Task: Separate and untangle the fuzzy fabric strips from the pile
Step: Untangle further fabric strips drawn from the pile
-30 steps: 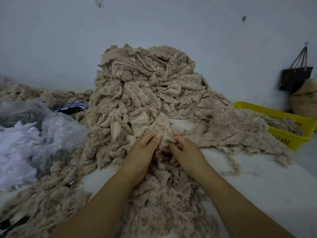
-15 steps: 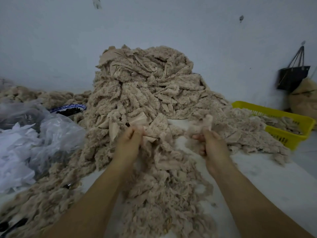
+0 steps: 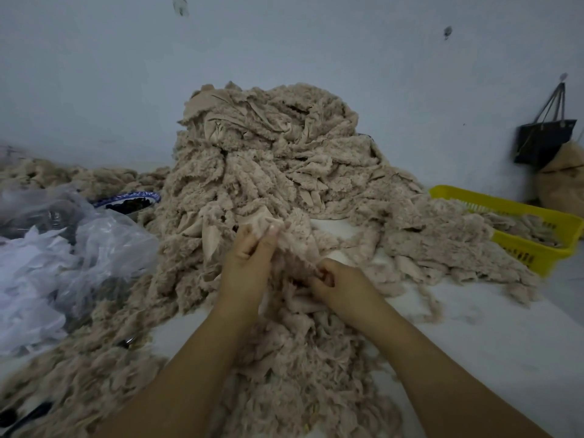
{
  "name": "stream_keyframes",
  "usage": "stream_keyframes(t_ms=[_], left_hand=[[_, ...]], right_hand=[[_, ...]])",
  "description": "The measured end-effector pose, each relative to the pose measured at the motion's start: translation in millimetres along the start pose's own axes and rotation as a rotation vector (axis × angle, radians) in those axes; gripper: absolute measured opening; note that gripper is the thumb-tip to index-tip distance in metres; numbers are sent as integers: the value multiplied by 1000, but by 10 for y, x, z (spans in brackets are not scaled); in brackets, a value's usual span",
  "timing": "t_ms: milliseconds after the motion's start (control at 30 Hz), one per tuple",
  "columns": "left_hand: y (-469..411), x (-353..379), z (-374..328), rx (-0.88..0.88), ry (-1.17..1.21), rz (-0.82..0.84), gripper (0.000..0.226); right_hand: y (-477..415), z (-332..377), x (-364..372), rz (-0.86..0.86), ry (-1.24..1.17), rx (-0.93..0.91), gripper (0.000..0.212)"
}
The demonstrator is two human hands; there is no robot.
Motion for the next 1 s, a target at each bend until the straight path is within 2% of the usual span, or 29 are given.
stream_keyframes(t_ms=[67, 133, 167, 233, 267, 333, 400, 433, 533, 600, 633, 667, 733, 767, 800, 833, 867, 933, 1000], left_hand=[[-17, -87, 26, -43, 46, -46, 29], [-45, -202, 46, -63, 96, -125, 25], [-63, -260, 64, -65, 123, -167, 22], [-80, -302, 106, -73, 126, -194, 20], [-92, -275, 129, -85, 118, -164, 21], [-96, -124, 196, -100, 109, 0, 28], [-50, 74, 263, -134, 76, 191, 43], [-34, 124, 285, -146, 54, 225, 48], [-27, 91, 273, -90, -74, 177, 51], [-34, -42, 223, -3, -252, 103, 40], [-42, -103, 193, 33, -353, 72, 33], [-55, -145, 172, 50, -456, 54, 27], [-82, -148, 214, 9, -642, 90, 18], [-88, -130, 292, -50, -725, 137, 25], [-79, -114, 394, -118, -820, 198, 36], [-58, -96, 490, -185, -928, 264, 44], [-33, -85, 570, -237, -1029, 317, 45], [-16, -77, 622, -265, -1126, 347, 30], [-26, -84, 602, -241, -1094, 335, 21]], right_hand=[[-2, -158, -114, -111, 4, 122, 20], [52, -302, -347, -322, -177, 228, 28], [85, -335, -448, -418, -268, 239, 31], [117, -319, -502, -458, -433, 224, 31], [126, -242, -476, -417, -523, 192, 32], [101, -22, -317, -245, -627, 87, 31], [59, 184, -145, -97, -565, 10, 23], [27, 207, -82, -65, -541, 9, 17], [6, 99, 36, 23, -448, 78, 20], [22, 41, 94, 87, -409, 99, 21], [0, -17, 64, 50, -497, 130, 23], [0, -107, -44, -48, -692, 202, 23], [-20, -355, -357, -331, -1214, 240, 8], [-38, -453, -469, -427, -1421, 197, 20], [-39, -489, -495, -430, -1530, 189, 37], [-32, -539, -450, -415, -1504, 230, 45], [-1, -570, -341, -372, -1383, 320, 43], [30, -579, -157, -280, -1007, 419, 24], [-19, -469, -114, -237, -583, 315, 18]])
Point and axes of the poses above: each hand's wrist, its own y-axis away from the middle knuckle, its own x-axis out of the palm, z = x × y, the point moved 8 cm from there along -y, towards the middle knuckle, and after that the axes turned 15 degrees about y, right-handed, at the moved point
